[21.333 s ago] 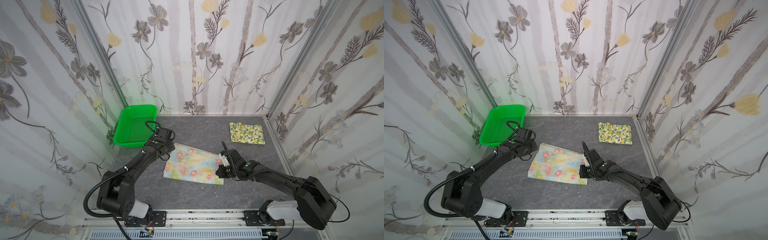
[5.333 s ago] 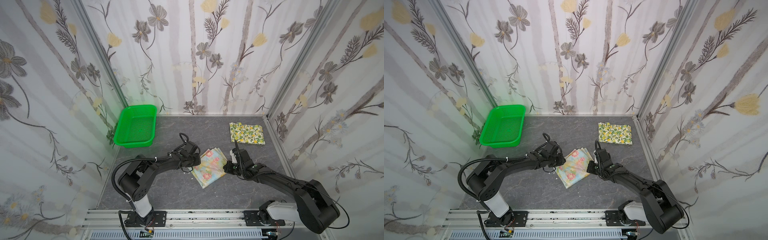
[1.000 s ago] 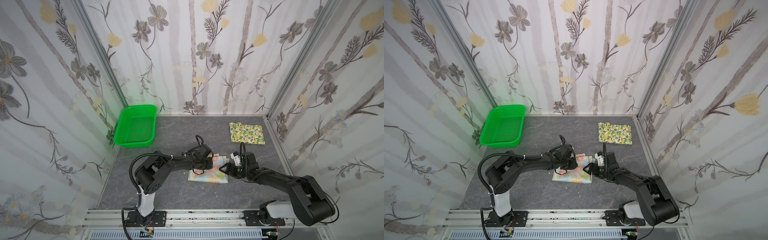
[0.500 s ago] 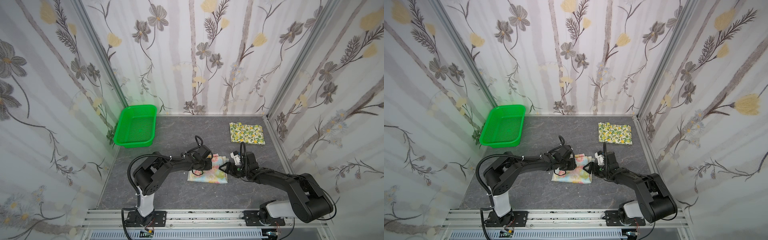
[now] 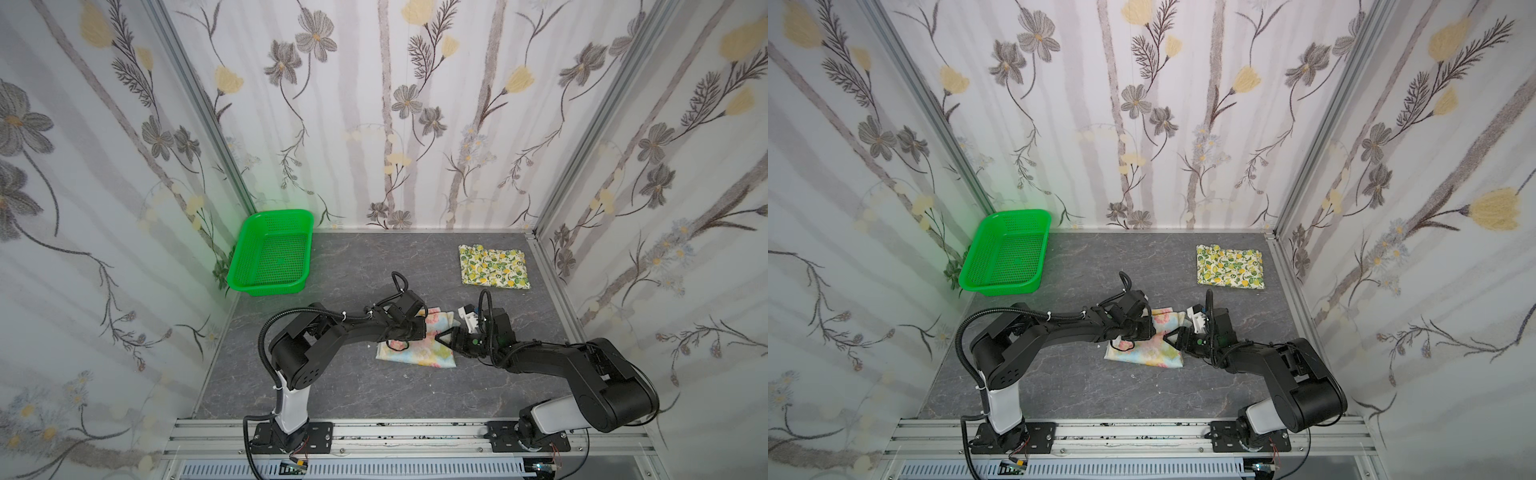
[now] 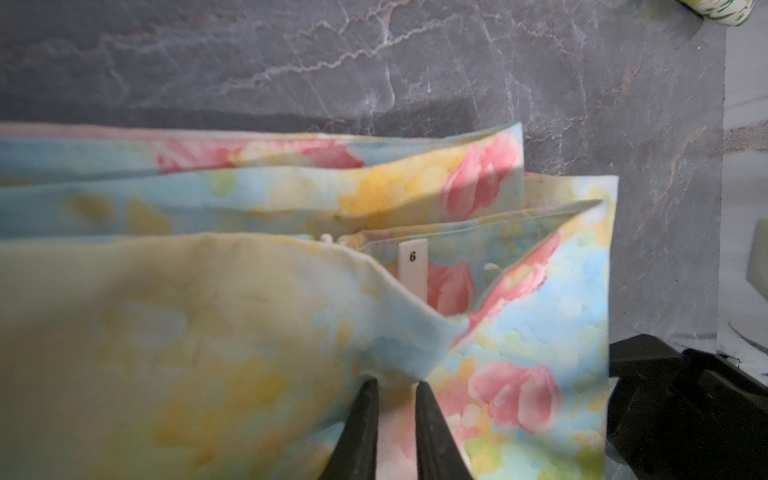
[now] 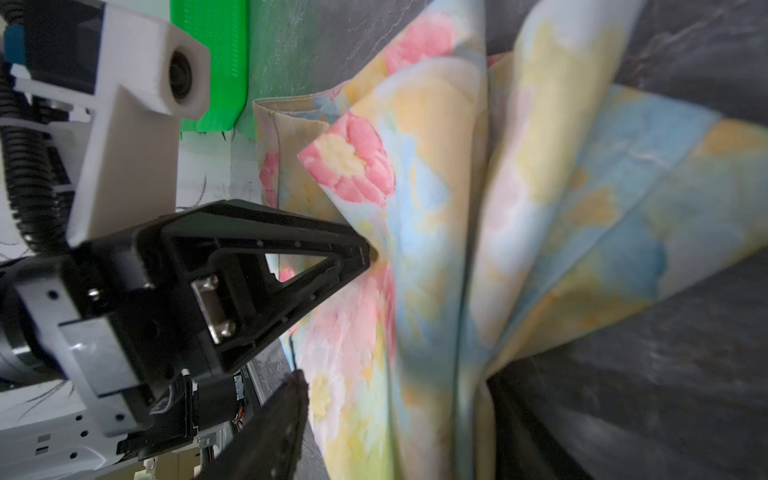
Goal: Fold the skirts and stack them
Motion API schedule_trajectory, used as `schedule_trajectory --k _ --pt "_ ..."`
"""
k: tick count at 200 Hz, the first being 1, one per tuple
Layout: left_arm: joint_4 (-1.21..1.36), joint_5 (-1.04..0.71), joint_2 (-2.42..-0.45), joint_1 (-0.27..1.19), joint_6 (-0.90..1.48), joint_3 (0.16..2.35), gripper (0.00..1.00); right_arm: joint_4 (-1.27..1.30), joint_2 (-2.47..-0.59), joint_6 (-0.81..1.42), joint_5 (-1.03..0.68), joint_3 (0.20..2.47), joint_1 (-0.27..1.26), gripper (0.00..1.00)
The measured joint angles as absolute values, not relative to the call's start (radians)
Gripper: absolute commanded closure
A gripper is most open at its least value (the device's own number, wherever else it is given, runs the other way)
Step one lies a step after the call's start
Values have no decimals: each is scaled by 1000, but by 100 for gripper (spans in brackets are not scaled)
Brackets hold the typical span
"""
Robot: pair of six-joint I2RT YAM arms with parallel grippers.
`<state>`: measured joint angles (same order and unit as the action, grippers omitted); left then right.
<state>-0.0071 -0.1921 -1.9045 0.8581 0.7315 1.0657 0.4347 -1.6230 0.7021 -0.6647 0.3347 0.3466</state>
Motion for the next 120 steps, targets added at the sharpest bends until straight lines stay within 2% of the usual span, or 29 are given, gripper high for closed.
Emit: schedule_trajectory --k 46,70,98,120 --pt "-5 -191 -1900 858 733 1061 79 331 -1533 699 -561 338 347 29" --pt "-5 -191 -1898 858 733 1060 79 237 -1469 698 -477 347 347 23" --pt "-5 -191 -1898 858 733 1059 80 210 -1457 694 -445 352 347 26" --pt "-5 -191 -1898 859 733 1059 79 248 -1496 694 -448 350 348 32"
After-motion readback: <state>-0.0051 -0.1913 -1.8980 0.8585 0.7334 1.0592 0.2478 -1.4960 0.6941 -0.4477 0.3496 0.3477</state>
